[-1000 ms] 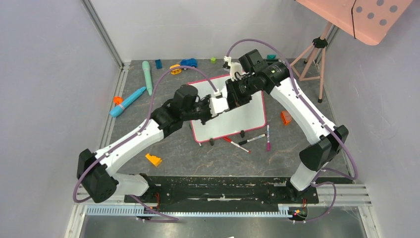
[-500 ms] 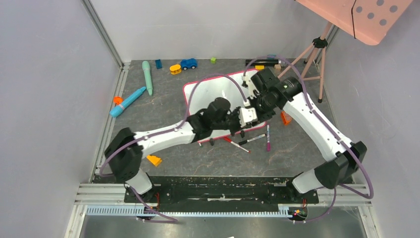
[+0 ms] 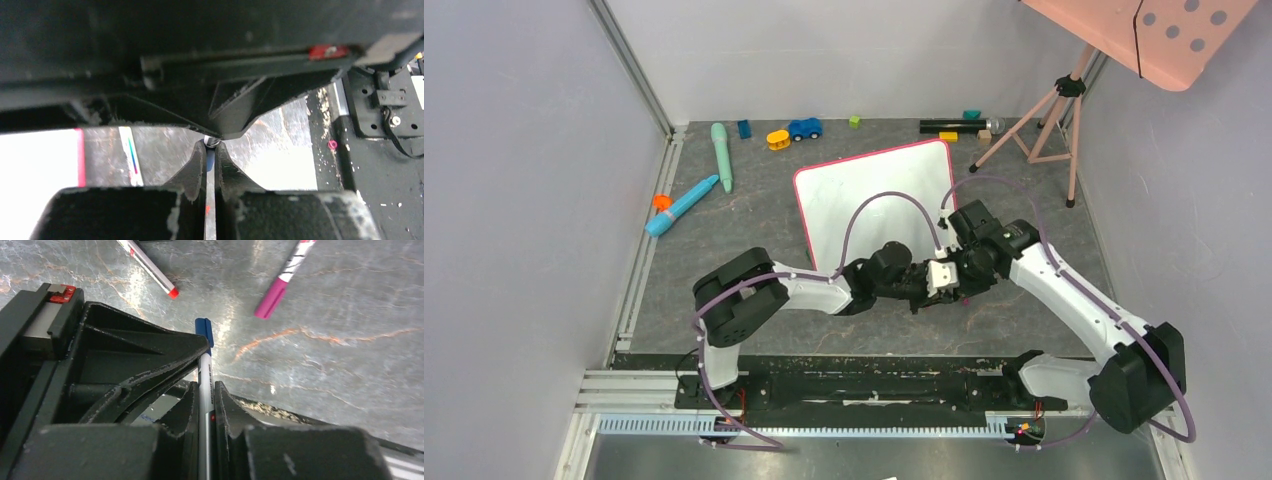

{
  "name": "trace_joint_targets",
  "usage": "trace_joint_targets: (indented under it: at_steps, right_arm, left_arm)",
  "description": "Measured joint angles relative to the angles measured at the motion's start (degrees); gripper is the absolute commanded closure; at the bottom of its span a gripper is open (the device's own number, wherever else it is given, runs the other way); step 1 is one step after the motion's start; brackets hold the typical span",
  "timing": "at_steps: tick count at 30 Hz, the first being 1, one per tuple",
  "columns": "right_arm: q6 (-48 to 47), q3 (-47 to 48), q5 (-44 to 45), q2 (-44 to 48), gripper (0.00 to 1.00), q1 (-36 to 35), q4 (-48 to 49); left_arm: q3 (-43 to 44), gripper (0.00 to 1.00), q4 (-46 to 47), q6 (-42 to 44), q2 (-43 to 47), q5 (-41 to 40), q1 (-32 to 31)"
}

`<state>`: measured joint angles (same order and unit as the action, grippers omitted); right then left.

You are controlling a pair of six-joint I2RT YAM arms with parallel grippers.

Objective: Write a sentence on the whiteboard
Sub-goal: Close the whiteboard marker at the center of the board, then place the whiteboard marker at the center of the board.

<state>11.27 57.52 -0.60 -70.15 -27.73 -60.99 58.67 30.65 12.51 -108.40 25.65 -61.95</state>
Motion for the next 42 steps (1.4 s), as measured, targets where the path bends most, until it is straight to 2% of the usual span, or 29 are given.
trace_joint_targets:
  at_steps: [9, 19, 23, 25, 31, 32, 34, 37, 42]
  right_arm:
    - [2.27, -11.06, -4.39, -0.85, 1.00, -0.72, 10.86]
    - [0.48, -9.18, -2.47, -1.88, 1.00, -0.42, 8.66]
    - [-1.22, -6.21, 1.64, -1.92, 1.00, 3.06, 5.64]
    - [-1.86, -4.11, 2.60, -1.88, 1.00, 4.48, 4.11]
    - [-2.89, -0.35, 3.85, -0.35, 1.00, 10.08, 1.77]
    - [-2.99, -0.09, 3.98, 0.09, 1.00, 11.69, 1.79]
    - [-3.21, 0.24, 4.52, 0.92, 1.00, 15.37, 2.14]
    - [-3.13, 0.59, 6.21, 1.53, 1.00, 21.55, 4.00]
    - [-1.62, 0.90, 11.39, 1.36, 1.00, 27.80, 11.17]
  left_arm:
    - [-9.20, 0.97, 13.46, -2.95, -3.82, -3.74, -2.03]
    - [-10.34, 0.73, 16.44, -4.59, -3.32, -6.47, -2.95]
    - [-10.97, 0.63, 15.21, -4.81, 3.61, -6.12, -3.85]
    - [-10.97, 0.62, 14.69, -4.90, 7.72, -6.19, -4.09]
    - [-11.43, 0.58, 7.21, -5.44, 18.12, -9.16, -4.02]
    - [-11.43, 0.55, 5.46, -5.75, 19.37, -9.84, -4.00]
    - [-11.74, 0.38, 1.16, -6.86, 22.77, -12.24, -3.80]
    - [-12.20, 0.26, -5.14, -10.25, 27.93, -17.00, -3.02]
    - [-9.90, 0.22, -19.30, -19.78, 34.23, -22.23, 4.22]
